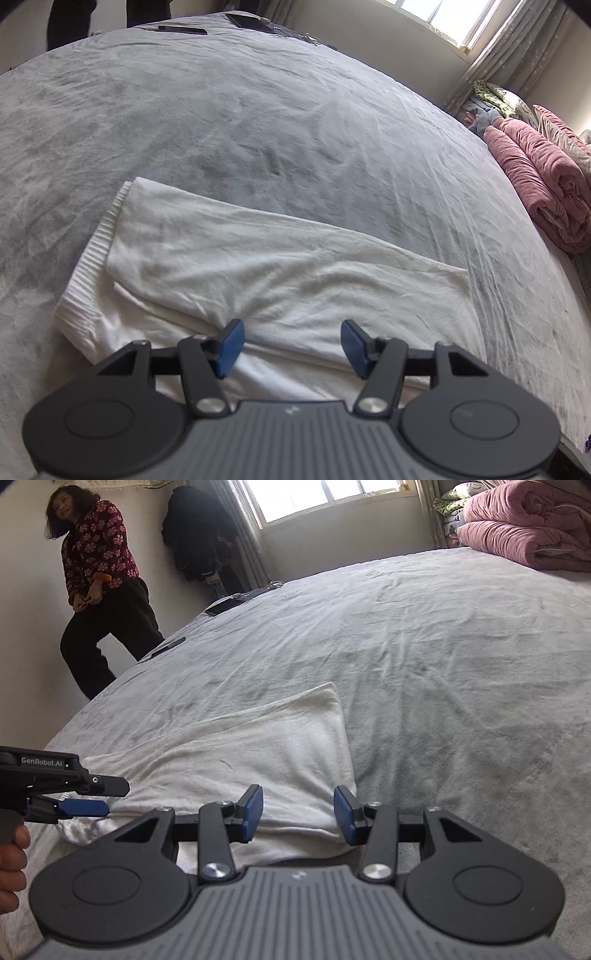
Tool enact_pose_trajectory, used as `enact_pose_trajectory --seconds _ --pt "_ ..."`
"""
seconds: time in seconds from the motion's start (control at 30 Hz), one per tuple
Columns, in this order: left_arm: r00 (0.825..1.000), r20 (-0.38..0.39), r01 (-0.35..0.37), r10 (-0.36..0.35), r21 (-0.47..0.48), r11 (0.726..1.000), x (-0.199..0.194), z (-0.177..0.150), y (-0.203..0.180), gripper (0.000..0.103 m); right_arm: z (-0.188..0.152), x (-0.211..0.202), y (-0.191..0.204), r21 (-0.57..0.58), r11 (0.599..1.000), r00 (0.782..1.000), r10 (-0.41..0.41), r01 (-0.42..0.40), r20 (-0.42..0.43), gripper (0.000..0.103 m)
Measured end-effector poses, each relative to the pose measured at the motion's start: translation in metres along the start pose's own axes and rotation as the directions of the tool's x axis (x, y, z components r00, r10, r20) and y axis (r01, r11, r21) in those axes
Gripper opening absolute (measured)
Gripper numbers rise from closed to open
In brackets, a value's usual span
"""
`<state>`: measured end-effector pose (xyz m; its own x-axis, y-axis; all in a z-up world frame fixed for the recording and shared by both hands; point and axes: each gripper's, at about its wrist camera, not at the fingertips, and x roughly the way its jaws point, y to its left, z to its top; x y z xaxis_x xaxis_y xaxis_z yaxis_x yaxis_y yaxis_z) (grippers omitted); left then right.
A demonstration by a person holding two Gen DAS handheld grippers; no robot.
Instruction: Fold clothes
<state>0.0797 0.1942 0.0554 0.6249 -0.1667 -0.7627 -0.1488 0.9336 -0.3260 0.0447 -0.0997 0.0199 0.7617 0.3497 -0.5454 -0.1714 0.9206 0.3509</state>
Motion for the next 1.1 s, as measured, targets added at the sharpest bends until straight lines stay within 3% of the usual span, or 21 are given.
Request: enact_pose_trajectory --seconds 0.17,0.4,1.1 --pt "1.000 -0.003 -0.005 0.005 -0.005 1.000 0.000 -0.001 0.004 0.060 -0.013 0.004 -0.002 -0.039 0.999 1.000 -0.009 0.008 -0.018 0.048" --pt "1.000 -0.002 -0.013 0.013 0.007 1.000 0.001 -0.002 0.006 0.060 -0.014 -0.004 -0.007 -0.035 0.996 0.996 -0.088 0.087 -0.032 0.049" --pt "1.000 0.003 -0.024 0.024 0.032 0.999 0.002 -0.005 0.001 0.063 -0.027 -0.023 -0.030 0.108 0.994 1.000 0.003 -0.002 -0.004 0.049"
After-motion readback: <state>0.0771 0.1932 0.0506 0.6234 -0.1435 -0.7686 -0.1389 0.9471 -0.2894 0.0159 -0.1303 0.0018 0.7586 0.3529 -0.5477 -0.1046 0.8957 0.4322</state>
